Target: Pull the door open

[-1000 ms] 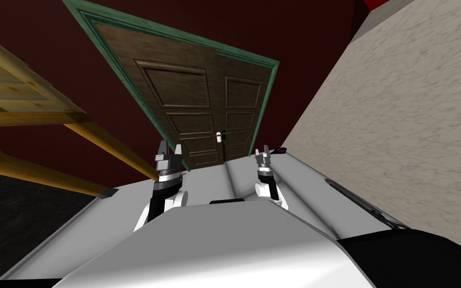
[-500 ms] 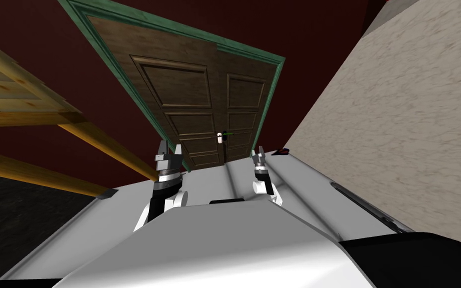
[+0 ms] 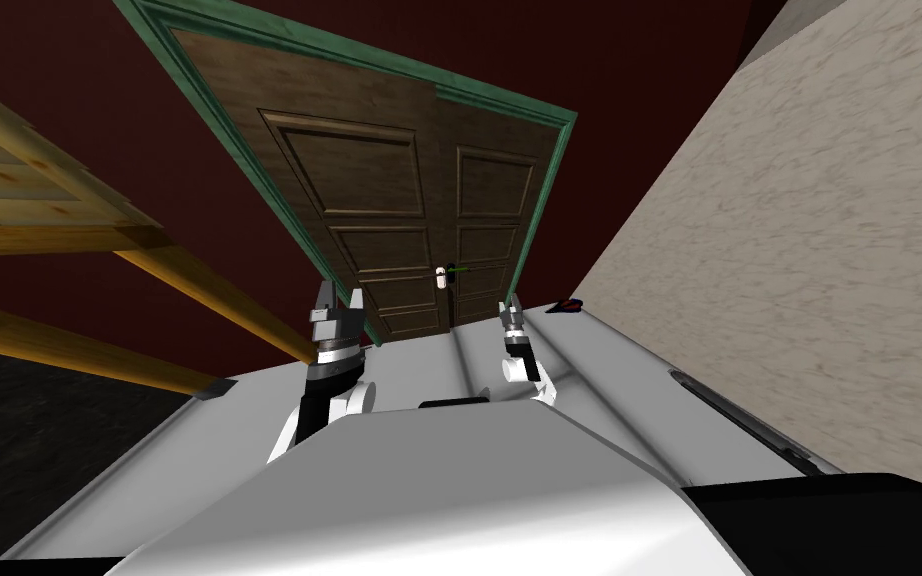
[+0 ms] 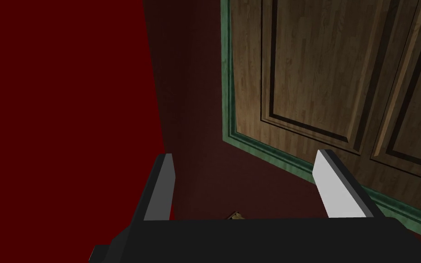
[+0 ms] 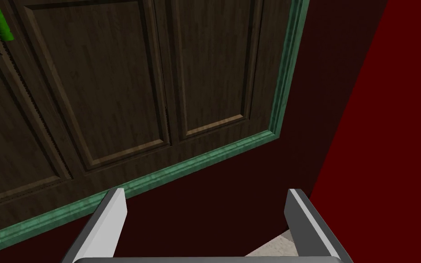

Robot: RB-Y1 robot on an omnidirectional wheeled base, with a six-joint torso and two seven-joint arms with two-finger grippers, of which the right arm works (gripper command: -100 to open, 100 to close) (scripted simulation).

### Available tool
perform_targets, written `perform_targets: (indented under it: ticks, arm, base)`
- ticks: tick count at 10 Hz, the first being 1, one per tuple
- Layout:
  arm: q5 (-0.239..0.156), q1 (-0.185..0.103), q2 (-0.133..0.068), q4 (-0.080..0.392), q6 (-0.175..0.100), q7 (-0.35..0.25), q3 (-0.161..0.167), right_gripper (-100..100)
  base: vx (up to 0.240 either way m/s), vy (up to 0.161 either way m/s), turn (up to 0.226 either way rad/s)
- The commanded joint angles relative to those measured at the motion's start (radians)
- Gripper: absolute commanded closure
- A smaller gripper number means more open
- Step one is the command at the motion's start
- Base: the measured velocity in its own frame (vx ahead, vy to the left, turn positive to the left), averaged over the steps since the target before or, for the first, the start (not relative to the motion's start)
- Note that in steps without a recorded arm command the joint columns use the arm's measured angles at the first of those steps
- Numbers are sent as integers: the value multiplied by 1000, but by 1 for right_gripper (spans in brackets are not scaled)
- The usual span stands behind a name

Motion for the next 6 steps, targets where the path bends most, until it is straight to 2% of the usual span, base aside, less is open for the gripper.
perform_targets:
  ticks: [1, 2, 4, 5, 6]
  arm:
    - [-5, -35, -11, 50, -2, -2, 1, -100]
    - [-5, -35, -11, 61, -2, -2, 1, -100]
    - [-11, -79, -23, 132, -1, -1, 6, -100]
    - [-11, -79, -23, 135, -1, -1, 6, -100]
    - [-14, -102, -28, 173, -1, -1, 8, -100]
  base:
    - [84, 12, 47]
    - [66, 7, 14]
    - [64, 7, 28]
    - [59, 13, 18]
    - [64, 8, 27]
